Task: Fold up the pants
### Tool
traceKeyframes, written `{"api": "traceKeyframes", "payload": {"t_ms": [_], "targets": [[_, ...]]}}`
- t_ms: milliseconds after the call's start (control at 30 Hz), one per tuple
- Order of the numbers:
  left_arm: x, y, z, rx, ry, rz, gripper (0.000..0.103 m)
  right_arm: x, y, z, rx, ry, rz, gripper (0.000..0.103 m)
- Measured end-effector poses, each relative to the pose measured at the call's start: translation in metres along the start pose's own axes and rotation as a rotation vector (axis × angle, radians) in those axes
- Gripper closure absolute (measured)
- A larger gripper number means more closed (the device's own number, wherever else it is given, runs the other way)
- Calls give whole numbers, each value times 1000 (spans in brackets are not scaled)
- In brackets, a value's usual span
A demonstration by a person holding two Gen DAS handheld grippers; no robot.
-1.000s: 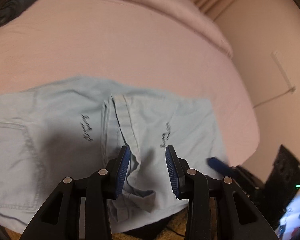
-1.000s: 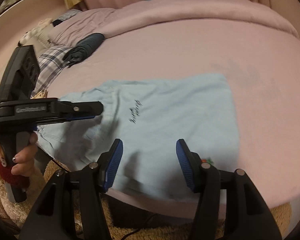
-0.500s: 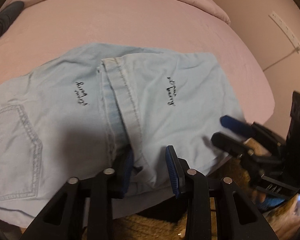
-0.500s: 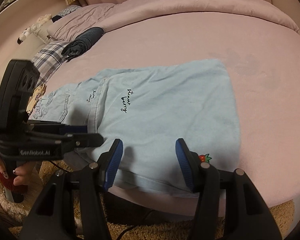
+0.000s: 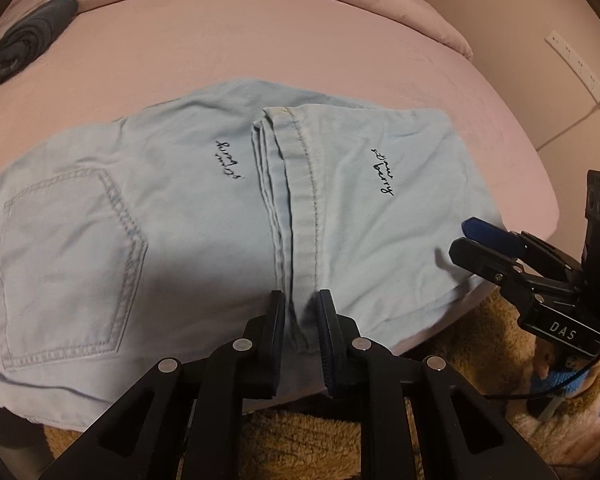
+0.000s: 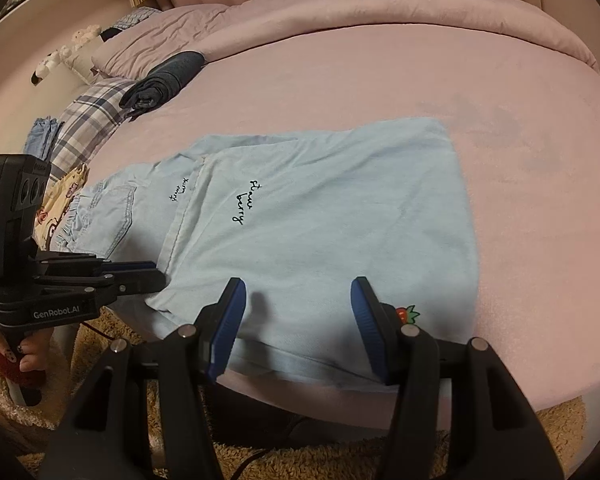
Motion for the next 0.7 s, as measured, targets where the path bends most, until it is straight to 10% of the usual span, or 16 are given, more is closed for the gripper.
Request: {"api": "traceKeyframes", "payload": {"t_ms": [200, 700], "targets": [[-10, 15, 27, 11, -121, -5, 85, 5, 2, -1, -3, 18, 8, 48], [-15, -22, -40, -73, 140, -89, 85, 6, 6, 3, -5, 31, 11, 45]]}}
Point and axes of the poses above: each gripper's, at about its wrist camera, not at the fingertips, and x roughly the way its jaws point, z to its left, y to its underside, the point moved 8 cm from there along x, roughly the way its jaws point, and after that the axes turned 9 degrees about -z, right-handed, at the moved point
